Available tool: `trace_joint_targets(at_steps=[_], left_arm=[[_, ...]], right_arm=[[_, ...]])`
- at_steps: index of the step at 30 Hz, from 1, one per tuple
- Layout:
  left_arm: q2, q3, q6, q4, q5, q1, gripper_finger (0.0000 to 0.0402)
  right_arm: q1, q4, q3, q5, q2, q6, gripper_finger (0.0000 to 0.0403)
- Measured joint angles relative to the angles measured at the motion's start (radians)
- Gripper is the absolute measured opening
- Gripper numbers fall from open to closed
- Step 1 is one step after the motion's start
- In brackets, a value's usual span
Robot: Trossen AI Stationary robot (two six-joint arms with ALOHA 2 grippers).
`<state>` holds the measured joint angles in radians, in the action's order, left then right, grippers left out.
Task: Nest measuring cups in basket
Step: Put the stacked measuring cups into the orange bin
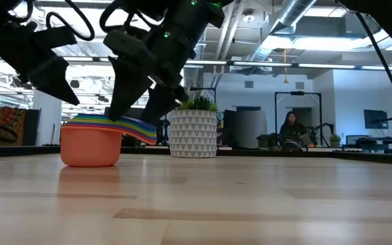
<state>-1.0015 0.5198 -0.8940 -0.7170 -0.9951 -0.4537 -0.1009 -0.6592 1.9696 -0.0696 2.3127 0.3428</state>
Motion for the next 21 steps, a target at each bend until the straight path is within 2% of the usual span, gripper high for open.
trace_joint_targets(at_steps=[21], left_arm=[[0.0,0.0,0.018,0.0,-0.012,0.0,0.0052]], right_arm=[[0.019,0.002,-0.013,0.02,0.0,-0.064,0.0377]])
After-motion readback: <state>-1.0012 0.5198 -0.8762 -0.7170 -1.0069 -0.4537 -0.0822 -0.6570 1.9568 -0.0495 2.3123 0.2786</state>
